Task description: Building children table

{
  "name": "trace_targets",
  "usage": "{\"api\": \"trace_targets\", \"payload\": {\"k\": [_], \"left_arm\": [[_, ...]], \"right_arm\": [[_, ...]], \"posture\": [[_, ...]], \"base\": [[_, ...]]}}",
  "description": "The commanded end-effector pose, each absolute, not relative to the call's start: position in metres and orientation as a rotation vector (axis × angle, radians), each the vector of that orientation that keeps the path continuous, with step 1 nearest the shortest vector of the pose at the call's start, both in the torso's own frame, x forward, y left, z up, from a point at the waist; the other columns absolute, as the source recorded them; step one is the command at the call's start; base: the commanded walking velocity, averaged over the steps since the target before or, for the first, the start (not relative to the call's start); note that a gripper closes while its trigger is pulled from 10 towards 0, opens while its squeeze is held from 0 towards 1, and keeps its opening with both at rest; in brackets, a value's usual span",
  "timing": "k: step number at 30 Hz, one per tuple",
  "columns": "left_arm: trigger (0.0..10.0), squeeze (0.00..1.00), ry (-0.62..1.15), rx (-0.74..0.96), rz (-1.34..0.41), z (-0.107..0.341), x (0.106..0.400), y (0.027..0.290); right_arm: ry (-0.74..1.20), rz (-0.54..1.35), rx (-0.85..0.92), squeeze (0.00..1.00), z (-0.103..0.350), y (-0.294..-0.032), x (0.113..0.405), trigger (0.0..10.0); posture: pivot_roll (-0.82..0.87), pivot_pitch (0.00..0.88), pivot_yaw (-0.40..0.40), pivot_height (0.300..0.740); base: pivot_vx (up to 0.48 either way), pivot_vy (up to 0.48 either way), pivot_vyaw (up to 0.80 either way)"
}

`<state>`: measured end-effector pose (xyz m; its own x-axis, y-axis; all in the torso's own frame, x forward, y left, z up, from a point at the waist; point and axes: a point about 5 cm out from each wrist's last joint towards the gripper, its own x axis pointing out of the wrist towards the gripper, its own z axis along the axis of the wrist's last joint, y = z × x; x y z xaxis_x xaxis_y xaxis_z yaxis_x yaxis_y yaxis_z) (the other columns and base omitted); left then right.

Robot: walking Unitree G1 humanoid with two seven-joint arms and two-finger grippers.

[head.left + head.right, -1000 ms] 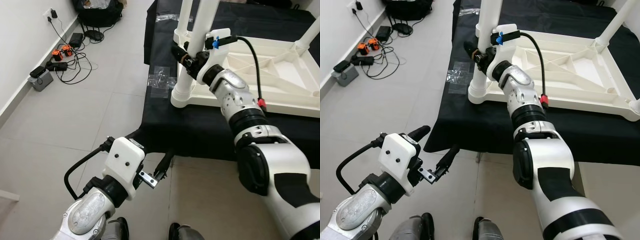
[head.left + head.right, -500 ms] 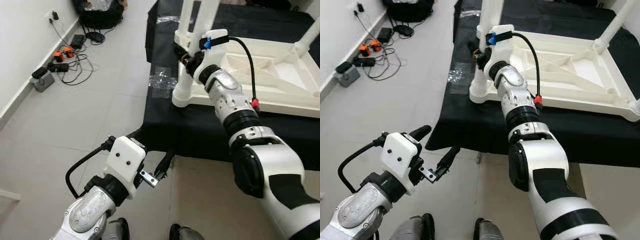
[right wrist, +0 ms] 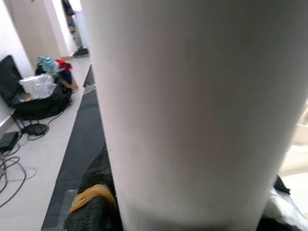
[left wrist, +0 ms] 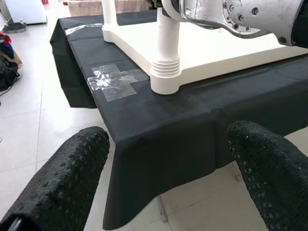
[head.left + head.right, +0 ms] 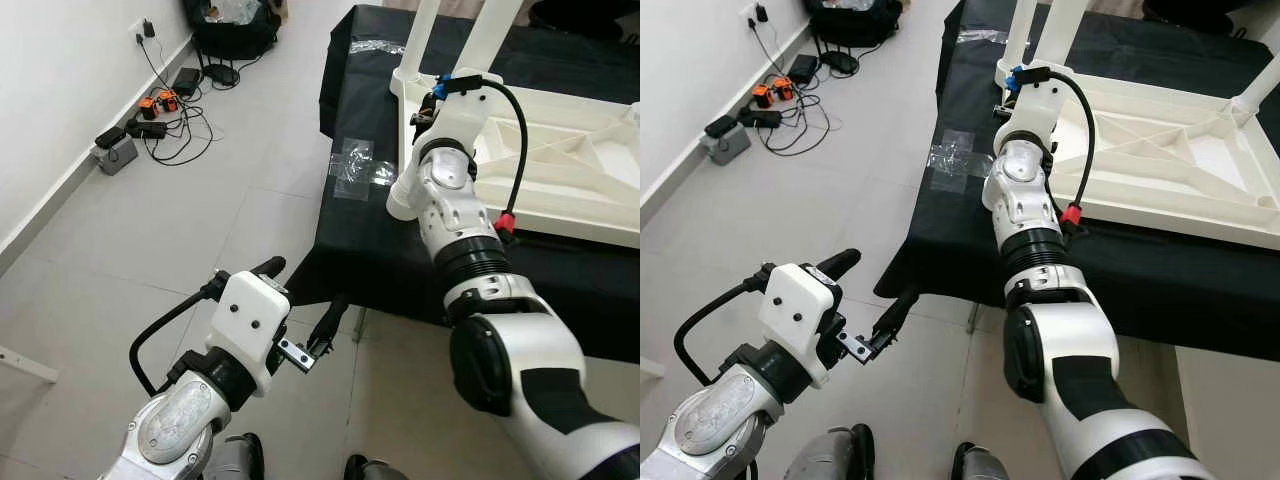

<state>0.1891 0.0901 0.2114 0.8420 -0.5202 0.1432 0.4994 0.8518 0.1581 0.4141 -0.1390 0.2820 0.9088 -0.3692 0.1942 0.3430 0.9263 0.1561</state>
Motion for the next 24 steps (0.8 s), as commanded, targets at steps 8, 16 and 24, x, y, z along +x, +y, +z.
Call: {"api": "trace_targets", "payload": {"k": [8,16,24], "left_arm": [[10.0,0.00,-0.177,0.115,-0.537,0.209,0.188,0.091],[10.0,0.00,-0.175,0.112,-0.539,0.208,0.188,0.089],[10.0,0.00,-0.175,0.111,-0.541,0.207,0.188,0.088]], "right_arm": [[-0.153,-0.377,0.119,1.00,0.262,-0.130,0.413,10.0],[-0.213,-0.395,0.077,1.00,0.273,-0.132,0.408,10.0],[-0.308,-0.307,0.129,0.00,0.291,-0.133,0.405,10.0]], "posture": [[0.11,0.242,-0.083,0.740],[0.10,0.232,-0.081,0.740],[0.10,0.227,-0.082,0.740]], "base": [[0.000,0.000,0.00],[0.000,0.000,0.00],[0.000,0.000,0.00]]}}
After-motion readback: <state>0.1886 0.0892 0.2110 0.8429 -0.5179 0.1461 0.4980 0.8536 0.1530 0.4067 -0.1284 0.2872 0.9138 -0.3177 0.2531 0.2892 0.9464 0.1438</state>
